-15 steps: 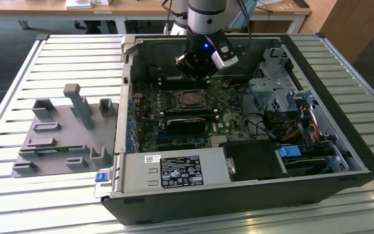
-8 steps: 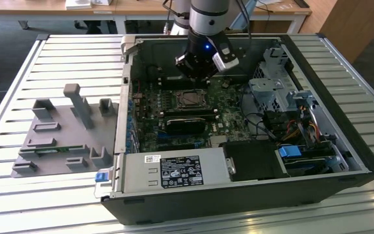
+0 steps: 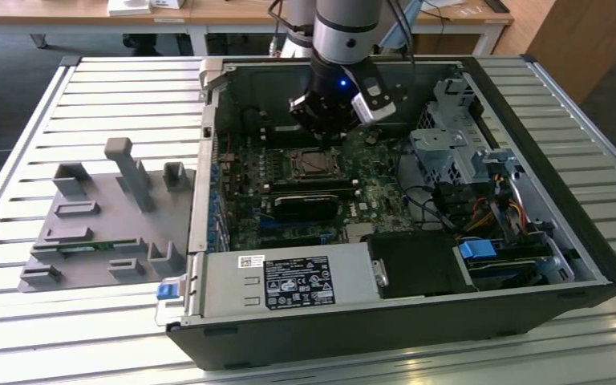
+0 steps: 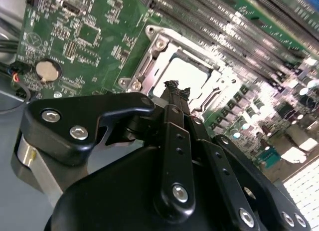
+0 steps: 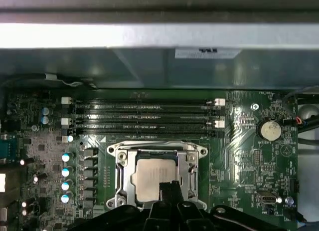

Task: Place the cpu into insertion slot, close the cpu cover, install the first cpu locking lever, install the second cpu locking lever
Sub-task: 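Install the second cpu locking lever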

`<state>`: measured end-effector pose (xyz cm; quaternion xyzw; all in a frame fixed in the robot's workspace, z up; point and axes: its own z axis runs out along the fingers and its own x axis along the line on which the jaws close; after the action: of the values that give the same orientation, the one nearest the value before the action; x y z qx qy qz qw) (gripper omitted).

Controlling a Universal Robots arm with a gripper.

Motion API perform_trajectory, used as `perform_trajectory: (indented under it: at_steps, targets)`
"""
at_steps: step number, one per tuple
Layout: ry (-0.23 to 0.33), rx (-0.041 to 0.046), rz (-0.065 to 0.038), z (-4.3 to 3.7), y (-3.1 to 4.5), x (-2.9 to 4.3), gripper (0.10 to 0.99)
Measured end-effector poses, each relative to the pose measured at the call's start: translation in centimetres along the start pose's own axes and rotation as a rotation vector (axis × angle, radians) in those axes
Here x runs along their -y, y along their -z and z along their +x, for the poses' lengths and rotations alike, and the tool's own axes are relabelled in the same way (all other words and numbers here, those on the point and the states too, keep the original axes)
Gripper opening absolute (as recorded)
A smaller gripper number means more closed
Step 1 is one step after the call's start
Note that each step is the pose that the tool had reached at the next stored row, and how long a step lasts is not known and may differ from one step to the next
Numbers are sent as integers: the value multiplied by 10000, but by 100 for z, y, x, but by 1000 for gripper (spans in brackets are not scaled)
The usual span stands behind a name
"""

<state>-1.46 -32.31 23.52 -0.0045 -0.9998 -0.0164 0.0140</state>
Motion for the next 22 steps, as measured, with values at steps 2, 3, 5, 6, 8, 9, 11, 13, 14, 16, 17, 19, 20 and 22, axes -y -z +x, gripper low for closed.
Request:
perform_trajectory:
  at_steps: [2, 3, 5, 6, 8, 9, 11, 13, 14, 16, 17, 19, 20, 22]
  targets:
    - [0, -1, 0, 0, 0, 33, 106]
    - [-1, -1, 0, 0, -1, 48, 106]
    - [-1, 0, -1, -1, -1, 79, 106]
    - [-1, 0, -2, -1, -1, 94, 106]
    - [-1, -1, 0, -1, -2, 121, 106]
    - [-1, 0, -1, -1, -2, 129, 106]
    - [-1, 0, -2, -1, -4, 148, 106]
    - [-1, 0, -1, -2, -4, 170, 106]
    - [-1, 0, -1, -2, -5, 180, 106]
    - [0, -1, -1, -2, -5, 199, 106]
    - [-1, 0, 0, -2, -5, 205, 106]
    - [-2, 0, -2, -2, -5, 208, 106]
    - [-1, -1, 0, -2, -5, 210, 106]
    - [0, 0, -1, -2, -5, 214, 106]
